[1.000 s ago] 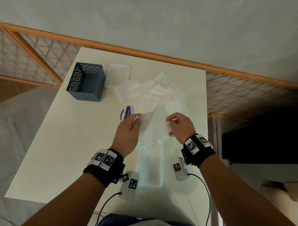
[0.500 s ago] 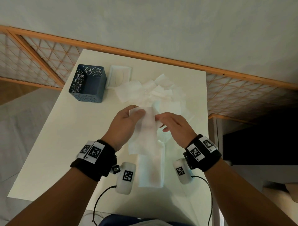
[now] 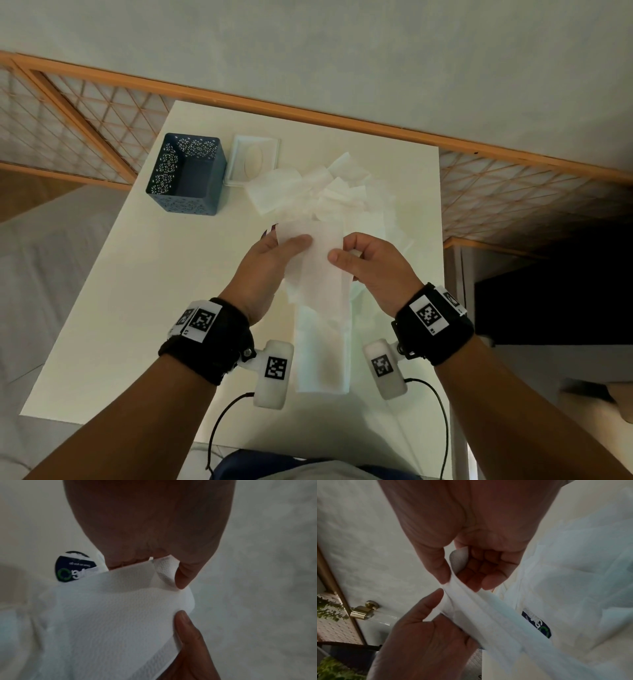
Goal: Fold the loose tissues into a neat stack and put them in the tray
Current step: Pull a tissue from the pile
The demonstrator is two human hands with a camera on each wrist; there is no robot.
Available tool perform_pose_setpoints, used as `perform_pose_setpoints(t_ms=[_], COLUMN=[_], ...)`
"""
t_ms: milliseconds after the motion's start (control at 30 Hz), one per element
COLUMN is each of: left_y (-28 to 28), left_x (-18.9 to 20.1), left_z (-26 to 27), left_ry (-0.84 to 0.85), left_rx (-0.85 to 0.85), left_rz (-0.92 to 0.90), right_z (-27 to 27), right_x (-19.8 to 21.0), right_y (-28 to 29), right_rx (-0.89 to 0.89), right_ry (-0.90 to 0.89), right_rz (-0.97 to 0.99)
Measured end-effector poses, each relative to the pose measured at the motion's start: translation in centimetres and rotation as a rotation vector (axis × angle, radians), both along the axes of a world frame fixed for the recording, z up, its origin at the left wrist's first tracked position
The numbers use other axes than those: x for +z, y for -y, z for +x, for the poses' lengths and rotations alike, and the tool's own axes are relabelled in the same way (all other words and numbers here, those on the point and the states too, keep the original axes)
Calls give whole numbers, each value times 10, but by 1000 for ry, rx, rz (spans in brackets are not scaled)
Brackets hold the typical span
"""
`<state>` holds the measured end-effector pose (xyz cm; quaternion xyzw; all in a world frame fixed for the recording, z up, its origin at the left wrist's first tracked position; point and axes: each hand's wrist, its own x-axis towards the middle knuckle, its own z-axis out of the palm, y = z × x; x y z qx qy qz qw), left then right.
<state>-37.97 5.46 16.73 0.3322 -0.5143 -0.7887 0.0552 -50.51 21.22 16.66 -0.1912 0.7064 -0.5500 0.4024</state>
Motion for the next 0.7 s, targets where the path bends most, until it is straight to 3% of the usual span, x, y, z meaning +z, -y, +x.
perform_pose_setpoints(t_ms=[167,267,333,400,567,700], left_y=[-4,-6,-6,-6,-7,-34], left_x=[-12,-22,-25,-28,-48,-65], left_z=[4,8,9,13,33,45], left_ry=[-29,-65,-80,-82,97,261], left_rx=[-128,-138,-120,-88,-102,-173], left_rz=[177,194,178,166,51,-12], right_z=[-1,-4,-6,-9,-24,-29], right_x=[-2,-6,-6,-9,-20,-23], right_y=[-2,-6,-8,-11,-28,-38], right_rx=[18,-3,-33,-59,-64,-96], right_ry=[105,262,272,202,-238,-323], right_rz=[-46,-126,-146,-104,172,246])
